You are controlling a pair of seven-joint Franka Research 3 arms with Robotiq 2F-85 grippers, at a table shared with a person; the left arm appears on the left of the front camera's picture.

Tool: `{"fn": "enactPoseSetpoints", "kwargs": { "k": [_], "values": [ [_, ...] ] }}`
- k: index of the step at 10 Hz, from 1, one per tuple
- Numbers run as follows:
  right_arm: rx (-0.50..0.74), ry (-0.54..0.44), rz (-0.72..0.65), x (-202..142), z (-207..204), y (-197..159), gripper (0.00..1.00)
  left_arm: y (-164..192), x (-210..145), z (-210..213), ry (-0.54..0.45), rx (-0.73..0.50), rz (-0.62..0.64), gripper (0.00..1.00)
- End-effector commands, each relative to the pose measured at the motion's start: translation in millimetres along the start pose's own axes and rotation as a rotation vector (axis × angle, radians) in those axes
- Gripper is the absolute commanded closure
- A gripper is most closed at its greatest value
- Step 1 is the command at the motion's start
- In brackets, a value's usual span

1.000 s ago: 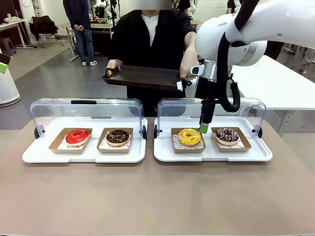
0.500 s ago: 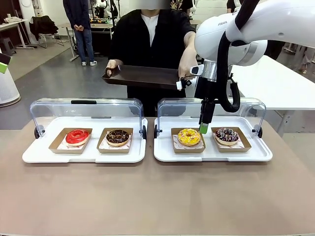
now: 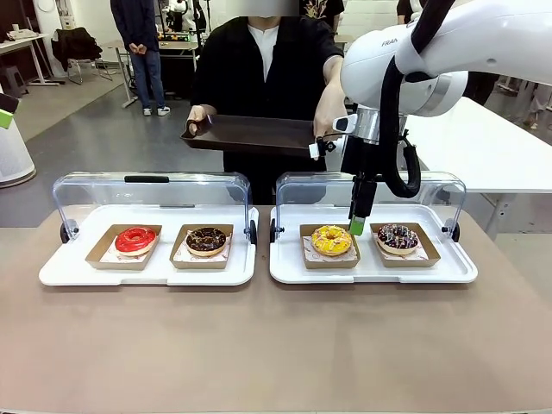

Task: Provide the desired donut to the person.
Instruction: Pick up and lift the Paper togo box containing the Donut pointed at by the person.

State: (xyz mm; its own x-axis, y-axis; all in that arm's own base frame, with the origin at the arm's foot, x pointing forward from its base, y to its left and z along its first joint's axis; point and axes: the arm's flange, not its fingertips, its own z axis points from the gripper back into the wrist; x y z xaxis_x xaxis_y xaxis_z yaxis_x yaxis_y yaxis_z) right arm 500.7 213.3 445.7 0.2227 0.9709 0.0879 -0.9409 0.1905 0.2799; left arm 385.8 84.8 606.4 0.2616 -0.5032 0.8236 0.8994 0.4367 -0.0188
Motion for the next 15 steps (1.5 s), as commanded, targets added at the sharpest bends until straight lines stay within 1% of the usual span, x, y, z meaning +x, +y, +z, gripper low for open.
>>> {"fn": "enactPoseSetpoints", "kwargs": {
  "k": [1, 3, 5, 8, 10, 11, 12, 15],
  "values": [
    [-0.049, 0.031, 0.06, 8.3, -9.6, 6.3, 0.0, -0.2, 1.2, -0.8, -0.014, -0.001, 0.003, 0.0],
    [-0.169, 0.073, 0.118, 16.7, -25.9, 8.6, 0.0, -0.2, 1.2, -0.8, -0.014, -0.001, 0.003, 0.0],
    [-0.224, 0.083, 0.167, 19.1, -40.5, 6.5, 0.0, -0.2, 1.2, -0.8, -0.014, -0.001, 0.003, 0.0],
    [-0.275, 0.099, 0.171, 18.7, -54.4, 15.0, 0.0, -0.2, 1.2, -0.8, -0.014, -0.001, 0.003, 0.0],
    [-0.285, 0.101, 0.188, 17.9, -61.5, 27.5, 0.0, -0.2, 1.2, -0.8, -0.014, -0.001, 0.003, 0.0],
    [-0.25, 0.085, 0.141, 18.3, -60.2, 30.0, 0.0, -0.2, 1.2, -0.8, -0.014, -0.001, 0.003, 0.0],
    [-0.245, 0.088, 0.174, 22.5, -56.1, 15.3, 0.0, -0.2, 1.2, -0.8, -0.014, -0.001, 0.003, 0.0],
    [-0.245, 0.088, 0.174, 22.5, -56.1, 15.3, 0.0, -0.2, 1.2, -0.8, -0.014, -0.001, 0.003, 0.0]
  ]
}}
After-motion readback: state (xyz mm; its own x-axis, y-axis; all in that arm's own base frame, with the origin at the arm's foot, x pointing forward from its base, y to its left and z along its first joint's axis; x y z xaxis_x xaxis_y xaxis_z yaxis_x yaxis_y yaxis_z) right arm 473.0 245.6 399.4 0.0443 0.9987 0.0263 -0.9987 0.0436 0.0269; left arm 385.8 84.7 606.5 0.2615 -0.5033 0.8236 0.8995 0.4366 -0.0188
